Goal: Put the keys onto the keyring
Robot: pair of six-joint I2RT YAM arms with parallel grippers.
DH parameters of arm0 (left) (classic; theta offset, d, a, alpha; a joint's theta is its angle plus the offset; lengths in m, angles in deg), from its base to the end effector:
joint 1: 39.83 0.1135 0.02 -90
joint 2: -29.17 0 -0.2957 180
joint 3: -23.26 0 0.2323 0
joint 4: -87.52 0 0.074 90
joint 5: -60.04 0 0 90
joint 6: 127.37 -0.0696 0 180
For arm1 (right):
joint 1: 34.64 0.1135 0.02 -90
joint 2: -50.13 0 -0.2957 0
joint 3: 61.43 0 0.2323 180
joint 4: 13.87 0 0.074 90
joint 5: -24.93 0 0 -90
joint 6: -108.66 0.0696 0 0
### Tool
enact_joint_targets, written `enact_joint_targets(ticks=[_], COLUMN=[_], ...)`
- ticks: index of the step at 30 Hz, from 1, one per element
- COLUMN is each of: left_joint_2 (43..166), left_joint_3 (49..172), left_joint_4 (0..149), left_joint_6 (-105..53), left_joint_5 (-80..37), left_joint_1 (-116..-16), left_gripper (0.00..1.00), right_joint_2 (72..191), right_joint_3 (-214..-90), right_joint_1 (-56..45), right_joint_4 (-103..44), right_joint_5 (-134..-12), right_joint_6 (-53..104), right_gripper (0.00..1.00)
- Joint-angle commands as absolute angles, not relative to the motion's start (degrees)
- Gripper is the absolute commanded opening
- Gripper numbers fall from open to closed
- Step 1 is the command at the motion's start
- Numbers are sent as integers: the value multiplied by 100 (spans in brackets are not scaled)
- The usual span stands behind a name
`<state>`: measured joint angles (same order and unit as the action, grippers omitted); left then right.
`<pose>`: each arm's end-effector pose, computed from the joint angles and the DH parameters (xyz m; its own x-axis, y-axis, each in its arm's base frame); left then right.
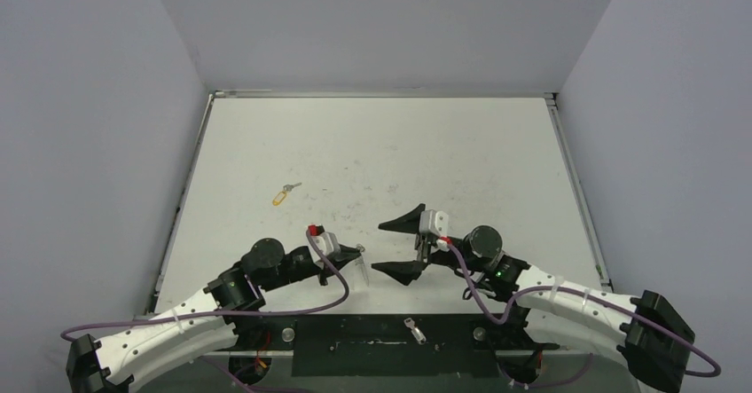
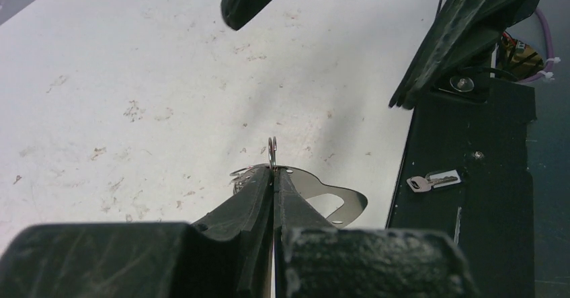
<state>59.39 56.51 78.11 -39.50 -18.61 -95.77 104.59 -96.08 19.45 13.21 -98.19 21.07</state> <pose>0.0658 -0.1218 0.2588 -0.0279 0.1064 -0.9939 0.9235 0.3834 0.0151 0.0853 0.1826 0.2921 0.0323 0.1046 -0.9940 -0.9985 0.0479 -0.0274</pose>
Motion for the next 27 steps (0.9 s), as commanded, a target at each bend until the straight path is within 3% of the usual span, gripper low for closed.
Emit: enact_joint_targets(ticks=[1,4,6,13,19,24,27], left_joint_2=[5885,5858,5838,5758,5616,5499,5485], left_joint_3=[5990,6002,6002,5971,5958,6046,6134], left_joint_4=[7698,7580,7548,7442,7264,6791,6575], left_joint_6=[-3989,-4051,-4082,-4166,-4170,-4168,-4195], left_joint_5=[-1986,-2059,-2119,-2268,-2513,-2804,-2847], left_joint_1=[-9599,-9603,-9603,-9603,-9600,-9599,-9599], left_gripper=[0,0,0,0,0,0,0], right_joint_2=[9762,9370,9163,9090,9412,9052,9273], right_joint_3=[-9785,-9874,-9903,-9836,-9827,-9917,-9951], right_joint_1=[1977,2001,2011,2022,2285,2881,3406], right_joint_4=[-239,-1322,-1956,-3806,-5031,-6022,-6228], right_joint_5=[-9474,-9241,-8949,-7935,-7846,-6990,-6547], right_joint_6=[2276,2808,3360,5529,5845,5999,6168], right_gripper=[83,97,100,100,100,100,91])
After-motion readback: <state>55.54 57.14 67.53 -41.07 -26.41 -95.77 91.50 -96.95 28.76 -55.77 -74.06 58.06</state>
